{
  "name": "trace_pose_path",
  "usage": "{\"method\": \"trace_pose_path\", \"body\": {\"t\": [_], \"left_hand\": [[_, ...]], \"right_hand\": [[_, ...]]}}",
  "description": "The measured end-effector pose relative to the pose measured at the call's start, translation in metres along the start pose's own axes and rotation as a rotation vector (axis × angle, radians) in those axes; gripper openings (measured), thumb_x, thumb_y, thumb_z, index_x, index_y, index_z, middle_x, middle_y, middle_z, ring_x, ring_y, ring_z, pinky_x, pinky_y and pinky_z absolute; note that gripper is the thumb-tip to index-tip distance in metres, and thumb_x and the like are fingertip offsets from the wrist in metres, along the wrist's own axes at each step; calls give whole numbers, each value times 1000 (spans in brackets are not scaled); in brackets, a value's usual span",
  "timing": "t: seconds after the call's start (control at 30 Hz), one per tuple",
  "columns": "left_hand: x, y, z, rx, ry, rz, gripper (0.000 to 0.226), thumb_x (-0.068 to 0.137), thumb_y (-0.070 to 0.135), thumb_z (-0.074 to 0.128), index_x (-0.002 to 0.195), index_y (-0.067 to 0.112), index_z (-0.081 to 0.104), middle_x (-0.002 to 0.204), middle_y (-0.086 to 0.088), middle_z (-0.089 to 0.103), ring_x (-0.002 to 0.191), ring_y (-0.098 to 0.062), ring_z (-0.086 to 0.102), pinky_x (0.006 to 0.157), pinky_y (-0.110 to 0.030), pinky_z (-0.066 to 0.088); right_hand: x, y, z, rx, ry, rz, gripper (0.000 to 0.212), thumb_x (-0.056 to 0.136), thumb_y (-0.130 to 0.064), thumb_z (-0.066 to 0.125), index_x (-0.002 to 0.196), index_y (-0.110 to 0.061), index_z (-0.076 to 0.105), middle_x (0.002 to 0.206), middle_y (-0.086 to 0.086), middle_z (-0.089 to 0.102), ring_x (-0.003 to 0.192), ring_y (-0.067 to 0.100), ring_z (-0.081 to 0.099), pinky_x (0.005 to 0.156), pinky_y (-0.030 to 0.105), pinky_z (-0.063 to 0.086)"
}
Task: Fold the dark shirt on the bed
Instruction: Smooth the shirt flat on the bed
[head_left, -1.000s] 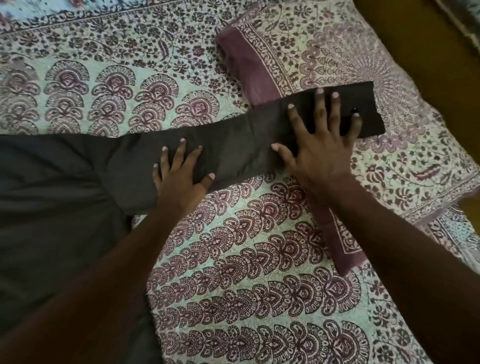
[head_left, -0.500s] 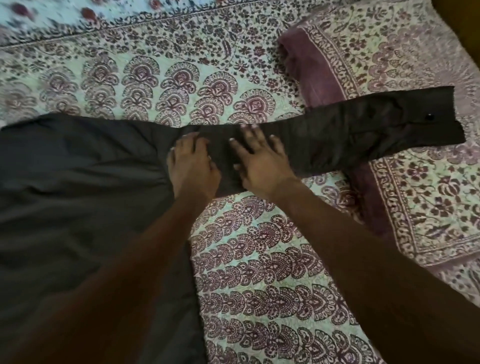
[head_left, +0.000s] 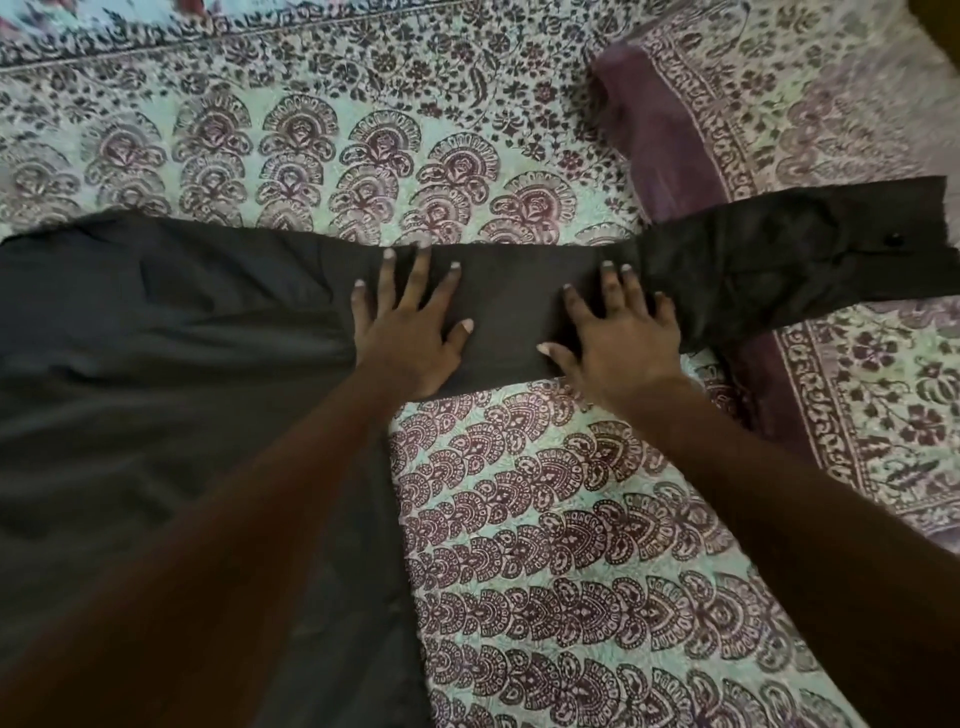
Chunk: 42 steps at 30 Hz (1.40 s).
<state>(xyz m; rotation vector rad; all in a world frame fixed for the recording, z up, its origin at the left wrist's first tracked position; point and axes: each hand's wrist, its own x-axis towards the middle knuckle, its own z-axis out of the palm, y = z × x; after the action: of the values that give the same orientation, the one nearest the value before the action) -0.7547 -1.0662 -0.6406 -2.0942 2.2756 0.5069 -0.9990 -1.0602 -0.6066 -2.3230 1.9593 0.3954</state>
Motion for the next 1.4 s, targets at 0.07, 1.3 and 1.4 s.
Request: {"method": "trace_pose_path", "body": {"t": [0.07, 1.3, 1.4], "left_hand": [[5, 20, 4, 29, -34, 74, 75, 100, 70, 28, 164, 40, 3, 173, 8, -19, 160, -30, -16, 125, -63, -3], [-289, -61, 65, -48, 138, -417, 73, 102, 59, 29, 165, 26, 18, 175, 1, 3, 162, -25, 3, 126, -53, 14], [-343, -53, 83, -14, 129, -269, 78, 99, 61, 38, 166, 26, 18, 175, 0, 7, 162, -26, 9, 124, -51, 17]], "right_hand": [[-1, 23, -7, -100, 17, -1, 76, 96, -68, 40, 158, -24, 37, 169, 22, 16, 157, 38, 12, 121, 64, 13], [-42, -211, 12, 62, -112, -684, 74, 101, -65, 36, 164, -36, 10, 174, 7, -6, 160, 31, -6, 124, 62, 9], [-69, -218, 19, 26, -46, -665, 79, 100, -66, 35, 165, -28, 14, 173, 12, -5, 159, 38, -7, 123, 65, 10]]}}
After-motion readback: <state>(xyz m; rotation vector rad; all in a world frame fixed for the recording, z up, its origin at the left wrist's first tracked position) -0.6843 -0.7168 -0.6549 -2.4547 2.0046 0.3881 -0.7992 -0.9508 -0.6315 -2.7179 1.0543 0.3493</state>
